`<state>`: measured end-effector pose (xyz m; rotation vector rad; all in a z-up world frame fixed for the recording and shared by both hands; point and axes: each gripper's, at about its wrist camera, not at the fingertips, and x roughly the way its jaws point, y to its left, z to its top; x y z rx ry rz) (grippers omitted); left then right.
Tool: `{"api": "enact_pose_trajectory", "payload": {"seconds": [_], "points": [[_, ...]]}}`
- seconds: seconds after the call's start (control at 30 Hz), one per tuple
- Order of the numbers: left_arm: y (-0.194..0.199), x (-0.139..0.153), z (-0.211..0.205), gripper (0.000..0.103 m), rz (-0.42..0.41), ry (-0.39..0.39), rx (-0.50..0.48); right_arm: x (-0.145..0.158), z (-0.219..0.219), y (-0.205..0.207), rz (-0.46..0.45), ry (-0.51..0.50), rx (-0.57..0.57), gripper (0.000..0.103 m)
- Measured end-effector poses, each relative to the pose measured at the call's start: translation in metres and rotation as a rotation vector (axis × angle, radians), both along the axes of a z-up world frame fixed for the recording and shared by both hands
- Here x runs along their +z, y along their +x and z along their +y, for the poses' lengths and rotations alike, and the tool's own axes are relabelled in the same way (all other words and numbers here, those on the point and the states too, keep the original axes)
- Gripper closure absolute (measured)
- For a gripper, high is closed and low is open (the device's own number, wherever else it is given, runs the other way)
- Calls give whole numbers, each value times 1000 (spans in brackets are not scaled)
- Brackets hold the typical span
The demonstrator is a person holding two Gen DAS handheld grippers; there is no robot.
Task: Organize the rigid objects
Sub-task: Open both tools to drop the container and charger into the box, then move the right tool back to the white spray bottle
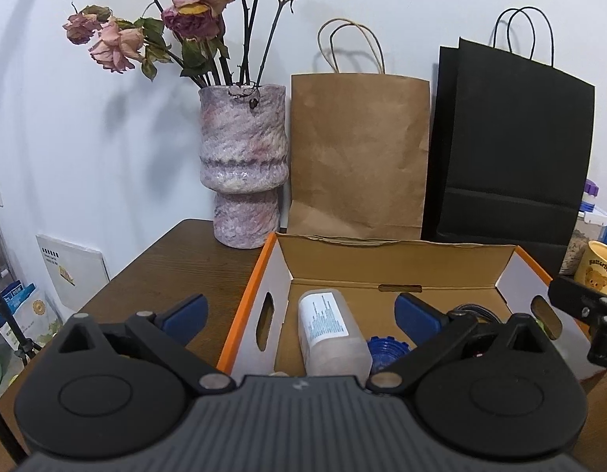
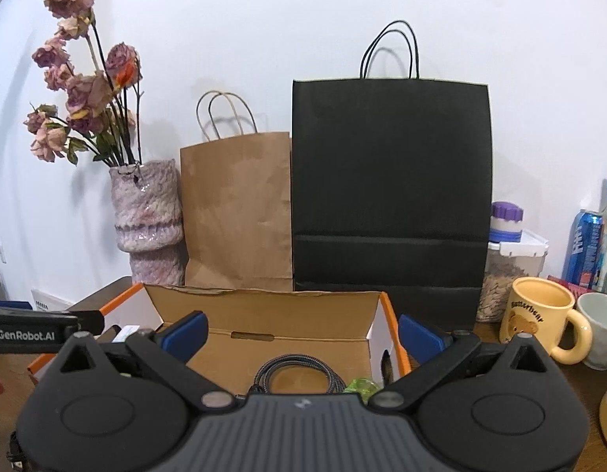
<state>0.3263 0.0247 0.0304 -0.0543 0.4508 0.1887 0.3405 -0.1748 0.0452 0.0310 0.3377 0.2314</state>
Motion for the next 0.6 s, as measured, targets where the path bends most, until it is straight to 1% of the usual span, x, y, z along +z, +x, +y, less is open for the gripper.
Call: {"api": "enact_pose_trajectory", "payload": {"seconds": [0.3, 0.47, 0.6], "points": [[-25, 1, 6, 0, -2, 0, 6, 1, -11, -26, -6, -18, -5, 0], [-43, 1, 10, 0, -10, -8, 24, 0, -16, -45, -8, -26, -7, 0], [-57, 1, 12, 0, -19, -18, 19, 0, -20, -60, -10, -31, 0, 0]]}}
